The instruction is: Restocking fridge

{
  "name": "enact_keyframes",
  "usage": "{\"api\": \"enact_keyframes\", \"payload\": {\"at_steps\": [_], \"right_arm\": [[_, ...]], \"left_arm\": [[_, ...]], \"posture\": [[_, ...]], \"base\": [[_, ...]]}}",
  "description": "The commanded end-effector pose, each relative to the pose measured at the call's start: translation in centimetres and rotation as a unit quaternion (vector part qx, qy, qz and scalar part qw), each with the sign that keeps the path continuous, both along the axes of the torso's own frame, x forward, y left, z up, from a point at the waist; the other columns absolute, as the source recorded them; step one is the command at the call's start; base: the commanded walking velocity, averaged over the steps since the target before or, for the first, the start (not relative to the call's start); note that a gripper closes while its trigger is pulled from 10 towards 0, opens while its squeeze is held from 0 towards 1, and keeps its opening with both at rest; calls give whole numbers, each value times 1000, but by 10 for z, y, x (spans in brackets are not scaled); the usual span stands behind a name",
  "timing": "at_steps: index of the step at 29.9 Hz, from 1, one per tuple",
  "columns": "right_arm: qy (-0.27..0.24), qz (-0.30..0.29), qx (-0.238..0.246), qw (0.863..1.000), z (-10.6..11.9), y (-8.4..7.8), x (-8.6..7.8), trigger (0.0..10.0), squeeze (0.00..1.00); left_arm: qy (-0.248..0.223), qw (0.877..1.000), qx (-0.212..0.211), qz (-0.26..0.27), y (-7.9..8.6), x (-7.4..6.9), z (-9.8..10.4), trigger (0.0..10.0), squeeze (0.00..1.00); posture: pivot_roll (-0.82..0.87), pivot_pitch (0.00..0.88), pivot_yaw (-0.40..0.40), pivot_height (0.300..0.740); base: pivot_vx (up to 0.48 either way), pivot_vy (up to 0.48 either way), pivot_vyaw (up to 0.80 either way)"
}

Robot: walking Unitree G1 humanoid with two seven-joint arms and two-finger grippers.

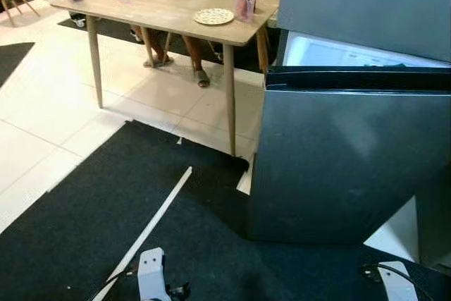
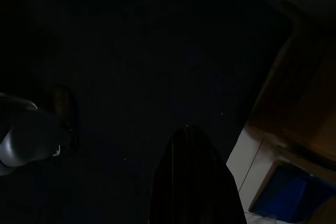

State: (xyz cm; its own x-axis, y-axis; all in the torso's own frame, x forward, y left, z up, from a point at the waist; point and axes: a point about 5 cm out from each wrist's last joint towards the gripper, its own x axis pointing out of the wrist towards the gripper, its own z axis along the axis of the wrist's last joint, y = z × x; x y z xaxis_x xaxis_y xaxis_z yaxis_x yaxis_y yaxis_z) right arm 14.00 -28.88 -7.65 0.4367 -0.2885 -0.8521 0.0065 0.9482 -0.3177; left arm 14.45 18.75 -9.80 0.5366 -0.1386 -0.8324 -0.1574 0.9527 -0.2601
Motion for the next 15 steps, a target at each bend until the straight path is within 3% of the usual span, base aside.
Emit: {"api": "enact_keyframes", "payload": {"at_steps": [1,8,15], "right_arm": [[16,3,2,1000,-4,3,-7,10000,0],[39,8,5,999,-10,6,-21,10000,0],[42,7,3,999,-10,5,-24,10000,0]], "left_arm": [[18,1000,9,-8,1,-7,-3,10000,0],[24,1000,12,-12,1,-11,-4,10000,0],[26,999,15,-15,2,-11,-4,10000,0]], "posture": [[-29,0,4,740],[-25,0,6,740],[-27,0,4,740]], "base": [[277,0,0],[277,0,0],[274,0,0]]}}
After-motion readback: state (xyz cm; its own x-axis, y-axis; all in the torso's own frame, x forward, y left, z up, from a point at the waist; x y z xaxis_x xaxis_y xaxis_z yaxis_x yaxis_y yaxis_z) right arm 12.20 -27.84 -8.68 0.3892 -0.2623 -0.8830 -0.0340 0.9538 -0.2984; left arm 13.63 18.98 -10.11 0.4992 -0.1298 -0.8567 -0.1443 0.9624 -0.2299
